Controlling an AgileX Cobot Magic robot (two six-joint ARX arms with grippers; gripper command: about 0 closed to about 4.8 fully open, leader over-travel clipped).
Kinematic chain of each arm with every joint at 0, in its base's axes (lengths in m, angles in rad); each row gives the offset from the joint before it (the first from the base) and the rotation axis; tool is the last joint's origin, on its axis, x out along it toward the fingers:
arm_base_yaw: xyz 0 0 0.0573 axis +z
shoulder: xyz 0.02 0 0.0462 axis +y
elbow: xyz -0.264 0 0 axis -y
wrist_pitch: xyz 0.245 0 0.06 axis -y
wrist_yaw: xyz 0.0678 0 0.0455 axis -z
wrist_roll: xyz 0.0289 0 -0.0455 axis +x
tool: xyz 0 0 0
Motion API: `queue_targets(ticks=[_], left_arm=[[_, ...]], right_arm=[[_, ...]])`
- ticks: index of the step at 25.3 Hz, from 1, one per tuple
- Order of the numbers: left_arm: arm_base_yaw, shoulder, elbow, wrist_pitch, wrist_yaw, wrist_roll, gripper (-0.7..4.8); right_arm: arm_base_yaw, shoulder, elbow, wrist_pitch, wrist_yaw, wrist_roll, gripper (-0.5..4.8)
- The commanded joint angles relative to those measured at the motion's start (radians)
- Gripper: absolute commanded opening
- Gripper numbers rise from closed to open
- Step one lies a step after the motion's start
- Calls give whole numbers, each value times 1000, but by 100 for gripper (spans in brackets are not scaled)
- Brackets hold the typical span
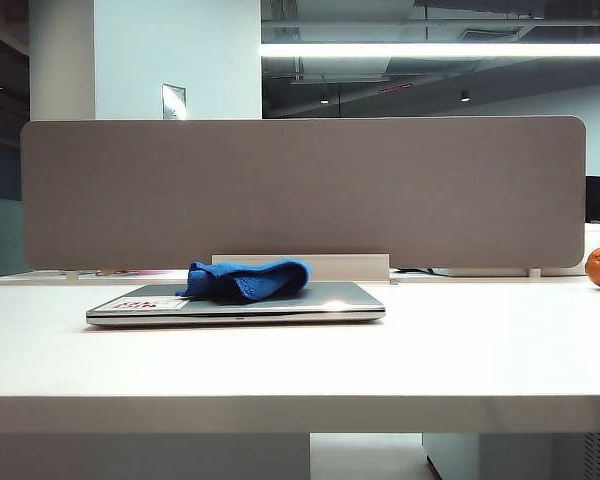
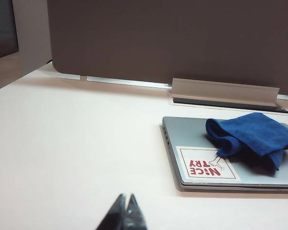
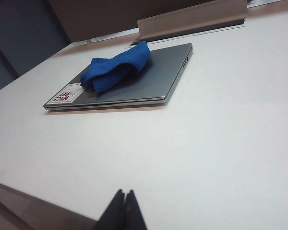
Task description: Pick up the blue rag and put it over the laptop.
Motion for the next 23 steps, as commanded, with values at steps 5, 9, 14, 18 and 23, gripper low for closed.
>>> queue_targets(ticks=[5, 9, 14, 18, 23], left_arm=[[1, 1, 3, 5, 7, -1, -5], [1, 1, 3, 5, 6, -1, -5], [1, 1, 3, 5, 6, -1, -5], [1, 1, 3, 5, 6, -1, -5], [1, 1, 3, 5, 6, -1, -5]], right_arm=[[1, -2, -3, 16, 2, -3, 0], [1, -2, -4, 16, 2, -3, -1], [1, -2, -4, 16, 2, -3, 0], [1, -2, -3, 16, 2, -3, -1], [1, -2, -4, 17, 2, -17, 0]])
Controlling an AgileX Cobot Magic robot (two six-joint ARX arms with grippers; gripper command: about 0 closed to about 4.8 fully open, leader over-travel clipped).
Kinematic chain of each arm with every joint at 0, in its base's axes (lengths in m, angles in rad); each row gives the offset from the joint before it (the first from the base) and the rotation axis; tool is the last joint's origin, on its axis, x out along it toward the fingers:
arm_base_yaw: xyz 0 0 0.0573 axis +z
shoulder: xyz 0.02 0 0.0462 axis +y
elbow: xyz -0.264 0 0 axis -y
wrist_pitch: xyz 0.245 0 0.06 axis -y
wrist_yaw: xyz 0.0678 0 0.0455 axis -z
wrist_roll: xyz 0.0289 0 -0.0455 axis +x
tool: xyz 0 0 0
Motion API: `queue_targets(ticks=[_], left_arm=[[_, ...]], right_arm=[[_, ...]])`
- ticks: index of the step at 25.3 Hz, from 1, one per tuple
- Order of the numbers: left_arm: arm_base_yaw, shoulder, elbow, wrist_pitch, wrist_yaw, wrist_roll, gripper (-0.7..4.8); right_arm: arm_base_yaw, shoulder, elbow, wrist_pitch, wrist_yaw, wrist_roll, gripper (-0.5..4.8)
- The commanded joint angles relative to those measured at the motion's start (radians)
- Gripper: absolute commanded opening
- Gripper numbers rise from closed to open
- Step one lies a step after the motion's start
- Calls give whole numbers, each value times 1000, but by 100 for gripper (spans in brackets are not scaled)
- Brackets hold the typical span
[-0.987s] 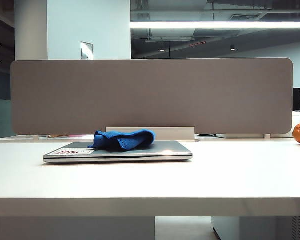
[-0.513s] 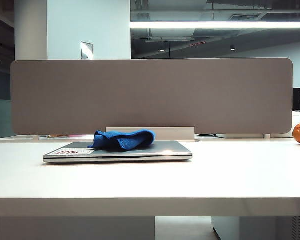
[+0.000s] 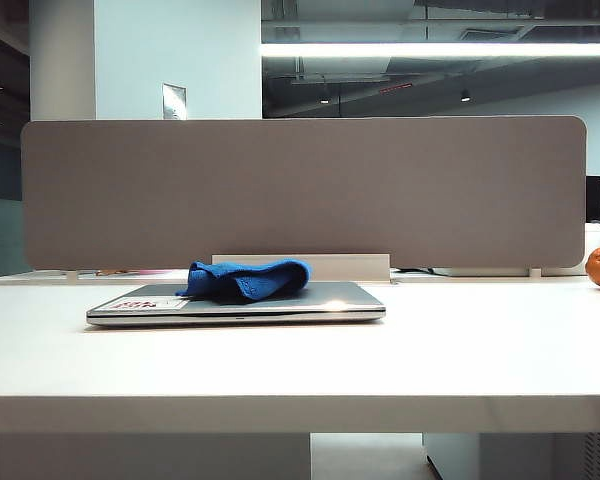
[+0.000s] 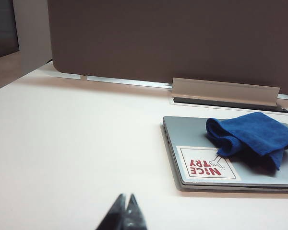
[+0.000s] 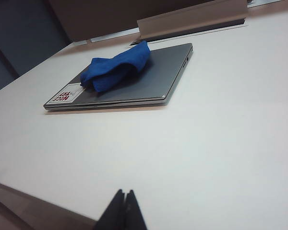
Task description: Pick up the blue rag and put it over the laptop.
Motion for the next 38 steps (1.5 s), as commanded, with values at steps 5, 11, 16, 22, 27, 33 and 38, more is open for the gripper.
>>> queue_targets(ticks=[5, 11, 16, 22, 27, 33, 38], left_arm=[[0, 1, 3, 6, 6, -1, -5], [0, 1, 3, 6, 6, -1, -5], [0, 1, 3, 6, 6, -1, -5], [0, 1, 3, 6, 6, -1, -5], [0, 1, 3, 6, 6, -1, -5], [0, 1, 3, 6, 6, -1, -5], [0, 1, 3, 6, 6, -1, -5]], right_arm=[[1, -2, -4, 42, 80, -131, 0], [1, -2, -4, 121, 375, -122, 0], [1, -2, -5, 111, 498, -134, 0], [0, -3, -5, 101, 514, -175, 0], [0, -3, -5, 98, 514, -178, 0], [1, -3, -5, 86, 514, -179, 0], [1, -3, -5, 84, 514, -178, 0]])
